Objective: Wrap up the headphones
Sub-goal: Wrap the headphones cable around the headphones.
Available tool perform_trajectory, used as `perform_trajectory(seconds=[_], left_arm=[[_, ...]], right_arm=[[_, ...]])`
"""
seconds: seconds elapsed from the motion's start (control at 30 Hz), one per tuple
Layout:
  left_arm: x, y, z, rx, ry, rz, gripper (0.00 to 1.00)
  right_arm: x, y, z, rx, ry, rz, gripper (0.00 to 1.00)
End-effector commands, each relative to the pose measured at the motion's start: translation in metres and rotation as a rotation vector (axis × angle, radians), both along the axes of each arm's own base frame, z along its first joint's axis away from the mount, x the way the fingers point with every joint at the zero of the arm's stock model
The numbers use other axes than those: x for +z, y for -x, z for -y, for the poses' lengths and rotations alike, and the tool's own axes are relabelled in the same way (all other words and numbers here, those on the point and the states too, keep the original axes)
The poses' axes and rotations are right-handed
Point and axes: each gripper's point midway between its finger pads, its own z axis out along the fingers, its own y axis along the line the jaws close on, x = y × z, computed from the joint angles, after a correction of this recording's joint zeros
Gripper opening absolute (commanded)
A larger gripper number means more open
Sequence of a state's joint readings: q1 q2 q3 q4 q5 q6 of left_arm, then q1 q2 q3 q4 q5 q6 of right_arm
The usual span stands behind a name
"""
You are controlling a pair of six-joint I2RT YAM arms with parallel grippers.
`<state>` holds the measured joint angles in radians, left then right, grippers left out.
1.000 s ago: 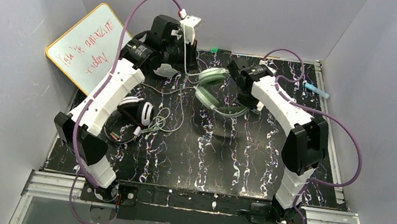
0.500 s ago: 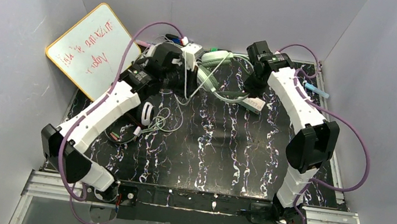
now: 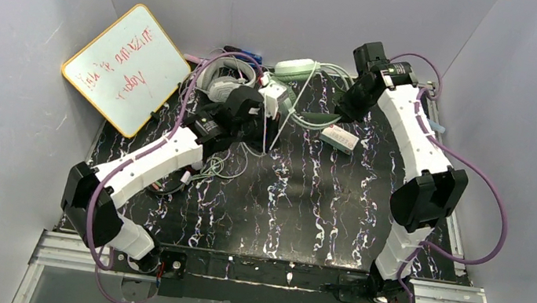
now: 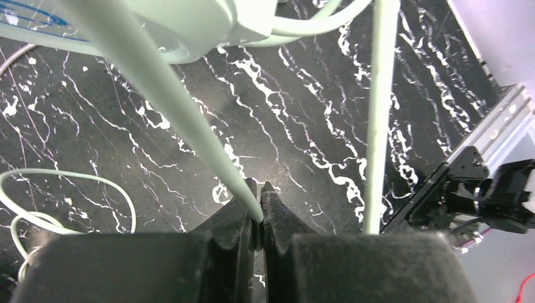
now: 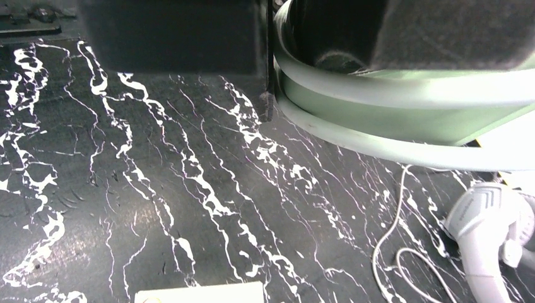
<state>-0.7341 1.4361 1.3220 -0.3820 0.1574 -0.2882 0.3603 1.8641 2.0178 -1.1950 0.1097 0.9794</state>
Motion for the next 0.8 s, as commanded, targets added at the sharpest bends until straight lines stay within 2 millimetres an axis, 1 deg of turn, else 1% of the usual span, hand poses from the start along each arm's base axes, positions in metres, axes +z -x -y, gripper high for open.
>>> perform_trajectory(seconds=[0.0,0.07,0.13,0.2,0.27,0.3,0.37,0.4,0.43,0.5,0.53,0.67,0.77], left_arm=[[-0.058,0.048,-0.019,-0.096,-0.121,-0.114,0.00],[-0.082,0.041,-0.027,-0.059,-0.176,-0.106,0.00],[-0.100,0.032,-0.036,0.006,-0.237,-0.104,0.00],[-0.110,0.015,-0.053,0.142,-0.308,-0.078,0.00],[-0.107,-0.002,-0.066,0.283,-0.332,-0.036,0.00],[-0.101,-0.010,-0.069,0.334,-0.321,-0.011,0.00],[-0.085,-0.023,-0.067,0.408,-0.266,0.038,0.00],[-0.075,-0.027,-0.062,0.423,-0.221,0.055,0.00],[-0.068,-0.029,-0.053,0.409,-0.170,0.067,0.00],[-0.054,-0.033,-0.036,0.385,-0.062,0.085,0.00],[-0.049,-0.035,-0.031,0.393,-0.020,0.087,0.00],[-0.030,-0.046,-0.012,0.456,0.108,0.093,0.00],[-0.012,-0.041,0.007,0.420,0.139,0.174,0.00]], right_arm=[[0.058,-0.060,0.014,-0.240,-0.208,0.214,0.01],[0.061,-0.055,0.016,-0.232,-0.217,0.214,0.01],[0.066,-0.051,0.021,-0.237,-0.217,0.226,0.01],[0.077,-0.044,0.030,-0.252,-0.218,0.256,0.01],[0.084,-0.037,0.034,-0.260,-0.225,0.277,0.01],[0.086,-0.033,0.032,-0.255,-0.238,0.283,0.01],[0.084,-0.025,0.029,-0.245,-0.276,0.281,0.01],[0.080,-0.021,0.027,-0.240,-0.287,0.271,0.48],[0.077,-0.018,0.025,-0.235,-0.298,0.266,0.03],[0.072,-0.012,0.023,-0.230,-0.318,0.253,0.01],[0.073,-0.009,0.019,-0.218,-0.340,0.251,0.01],[0.070,-0.006,0.016,-0.245,-0.386,0.268,0.01],[0.067,-0.009,0.017,-0.250,-0.382,0.272,0.01]])
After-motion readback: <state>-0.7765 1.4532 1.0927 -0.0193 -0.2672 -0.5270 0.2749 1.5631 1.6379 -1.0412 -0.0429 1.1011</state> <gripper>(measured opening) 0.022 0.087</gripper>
